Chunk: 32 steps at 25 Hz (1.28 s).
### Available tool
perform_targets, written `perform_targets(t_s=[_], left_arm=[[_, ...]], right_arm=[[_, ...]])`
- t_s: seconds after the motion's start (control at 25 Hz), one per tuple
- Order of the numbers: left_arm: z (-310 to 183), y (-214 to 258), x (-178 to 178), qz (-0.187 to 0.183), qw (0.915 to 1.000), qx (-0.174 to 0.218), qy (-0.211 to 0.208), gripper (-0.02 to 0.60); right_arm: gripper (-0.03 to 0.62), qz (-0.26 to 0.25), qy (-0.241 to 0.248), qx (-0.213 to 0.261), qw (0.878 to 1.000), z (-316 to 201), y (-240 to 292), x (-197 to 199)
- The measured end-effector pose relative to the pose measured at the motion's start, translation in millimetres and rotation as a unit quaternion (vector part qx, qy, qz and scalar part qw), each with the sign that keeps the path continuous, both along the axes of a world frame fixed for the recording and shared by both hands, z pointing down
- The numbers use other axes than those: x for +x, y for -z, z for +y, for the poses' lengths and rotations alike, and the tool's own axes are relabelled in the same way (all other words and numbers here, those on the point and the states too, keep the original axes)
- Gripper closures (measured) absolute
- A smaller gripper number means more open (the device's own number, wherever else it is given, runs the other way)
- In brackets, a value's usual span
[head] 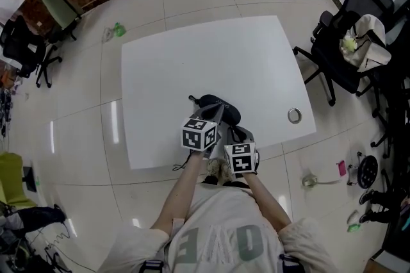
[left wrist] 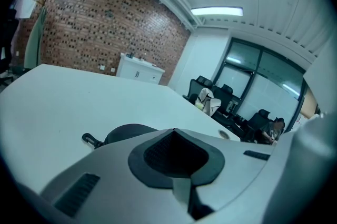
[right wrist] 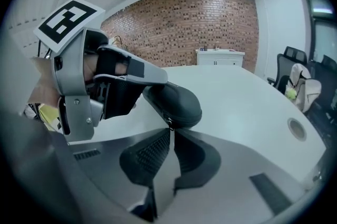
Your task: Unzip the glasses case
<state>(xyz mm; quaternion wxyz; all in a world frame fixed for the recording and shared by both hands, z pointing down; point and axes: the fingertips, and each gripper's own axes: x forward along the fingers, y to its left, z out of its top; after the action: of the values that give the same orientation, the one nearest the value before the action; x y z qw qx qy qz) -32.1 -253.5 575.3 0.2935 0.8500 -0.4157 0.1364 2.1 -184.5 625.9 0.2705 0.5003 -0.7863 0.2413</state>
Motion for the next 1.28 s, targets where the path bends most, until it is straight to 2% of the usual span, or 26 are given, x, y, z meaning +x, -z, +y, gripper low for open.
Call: perform_targets(t_s=[0.16,0.28,0.56,0.72,0.76,0.84,1.04,1.08,1.16,1.28], left_arm=[[0.8,-0.7,2.5,0.003,1.0000,-0.001,-0.002,0.578],[0.2,-0.1,3.5,0.004,1.0000,-0.002,-0.003,0.578],[0.7,-0.3,3.0,0.007,1.0000,-0.006,-0.002,0.578],[0.1,-0.7,2.7,0.009,0.9999,-0.007,-0.006,0.578],[-0.1,-0.4,2.2,0.009,0.9999,-0.007,-0.006,0.578],[0.0,-0.3,2.2,0.010,0.9999,-0.008,-0.007,0.578],[0.7,0.2,2.3,0.011,0.9999,-0.007,-0.007,0.578],[0.3,0.3,2.0,0.011,0.9999,-0.007,-0.008,0.578],[-0.1,0.5,1.6,0.013,0.9999,-0.007,-0.009,0.578],[0.3,0.1,1.0,0.016,0.9998,-0.009,-0.009,0.578]], right_arm=[[0.591,0.001,-0.001,0.005,1.000,0.7,1.9,3.1],[0.554,-0.014,-0.006,0.007,1.000,-2.3,6.1,2.9],[0.554,-0.034,-0.003,-0.017,0.999,0.4,2.7,-4.8],[0.556,-0.049,-0.037,-0.026,0.998,-7.5,1.2,-3.3],[0.590,-0.053,-0.043,-0.027,0.997,-7.7,1.2,-2.0],[0.594,-0.064,-0.050,-0.029,0.996,-5.4,0.6,1.1],[0.592,-0.117,-0.076,-0.053,0.989,2.2,0.4,5.7],[0.592,-0.116,-0.081,-0.055,0.988,1.6,0.4,6.3],[0.592,-0.085,-0.082,-0.041,0.992,-3.0,2.4,8.6],[0.557,-0.039,-0.071,-0.017,0.997,-8.6,6.3,6.8]])
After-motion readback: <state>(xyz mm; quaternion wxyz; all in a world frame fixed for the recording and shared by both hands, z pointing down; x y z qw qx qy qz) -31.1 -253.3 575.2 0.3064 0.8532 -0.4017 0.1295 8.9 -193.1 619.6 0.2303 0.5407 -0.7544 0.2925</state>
